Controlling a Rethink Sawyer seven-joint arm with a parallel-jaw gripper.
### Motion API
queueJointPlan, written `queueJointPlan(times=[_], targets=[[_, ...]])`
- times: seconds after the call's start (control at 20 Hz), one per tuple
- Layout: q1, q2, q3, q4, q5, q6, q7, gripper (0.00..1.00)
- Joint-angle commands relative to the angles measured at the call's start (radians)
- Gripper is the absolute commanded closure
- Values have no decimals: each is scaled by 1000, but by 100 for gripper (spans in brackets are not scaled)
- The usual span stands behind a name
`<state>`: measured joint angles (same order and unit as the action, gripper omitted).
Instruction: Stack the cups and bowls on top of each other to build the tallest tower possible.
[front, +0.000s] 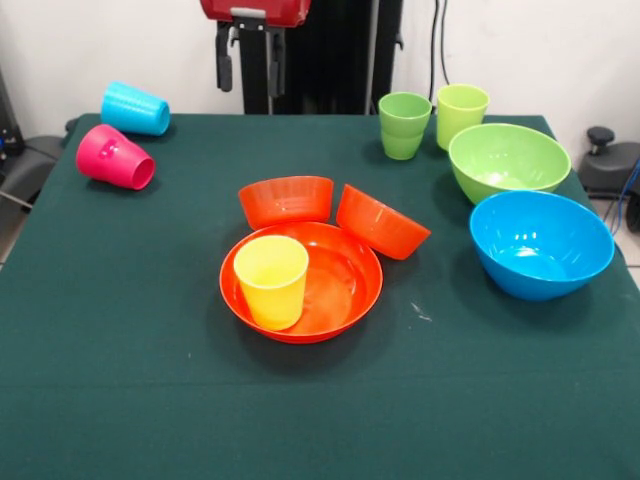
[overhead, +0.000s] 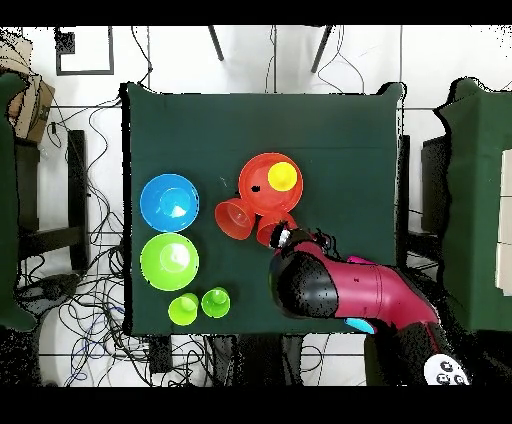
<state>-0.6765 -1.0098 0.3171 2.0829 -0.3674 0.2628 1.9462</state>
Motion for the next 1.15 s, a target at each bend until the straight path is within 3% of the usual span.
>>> queueJointPlan(times=[0.05,0.3,0.5,1.15], targets=[[30,14,46,44,-77,52,-40,0],[36,-36,34,67,-55,69,-25,0],[15,-4,47,71,-64,43,-31,0],[60,23,-27,33,-79,33,22,0]])
